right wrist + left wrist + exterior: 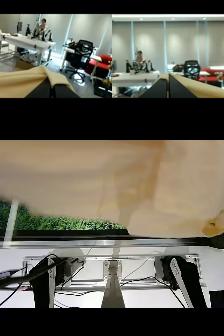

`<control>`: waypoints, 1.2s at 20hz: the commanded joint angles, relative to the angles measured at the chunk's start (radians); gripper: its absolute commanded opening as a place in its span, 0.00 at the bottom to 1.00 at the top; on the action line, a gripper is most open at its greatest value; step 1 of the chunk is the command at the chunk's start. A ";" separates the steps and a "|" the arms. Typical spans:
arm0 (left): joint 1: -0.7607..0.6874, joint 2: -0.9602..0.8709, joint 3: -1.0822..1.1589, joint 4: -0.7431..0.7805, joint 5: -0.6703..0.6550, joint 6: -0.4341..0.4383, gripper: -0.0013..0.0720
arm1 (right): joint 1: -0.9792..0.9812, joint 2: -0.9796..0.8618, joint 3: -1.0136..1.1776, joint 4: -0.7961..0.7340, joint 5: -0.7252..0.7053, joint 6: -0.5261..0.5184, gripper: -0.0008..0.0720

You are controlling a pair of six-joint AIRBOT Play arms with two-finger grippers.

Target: Fold the clothes and pants, and hang the long-sleeved shirts on hangers.

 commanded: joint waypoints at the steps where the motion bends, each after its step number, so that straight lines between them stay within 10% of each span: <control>1: 0.009 -0.047 0.001 0.060 -0.136 -0.021 0.04 | 0.001 -0.066 -0.016 -0.007 0.071 0.044 0.03; 8: -0.114 -0.625 0.000 0.053 -0.606 -0.006 0.03 | 0.025 -0.508 -0.192 0.106 0.235 0.088 0.03; 18: -0.435 -1.213 0.000 0.053 -0.009 0.115 0.03 | 0.275 -1.087 -0.223 -0.061 -0.320 0.080 0.03; 24: -0.402 -1.196 0.000 0.206 -0.256 0.011 0.03 | 0.199 -1.089 -0.222 -0.135 -0.103 0.081 0.03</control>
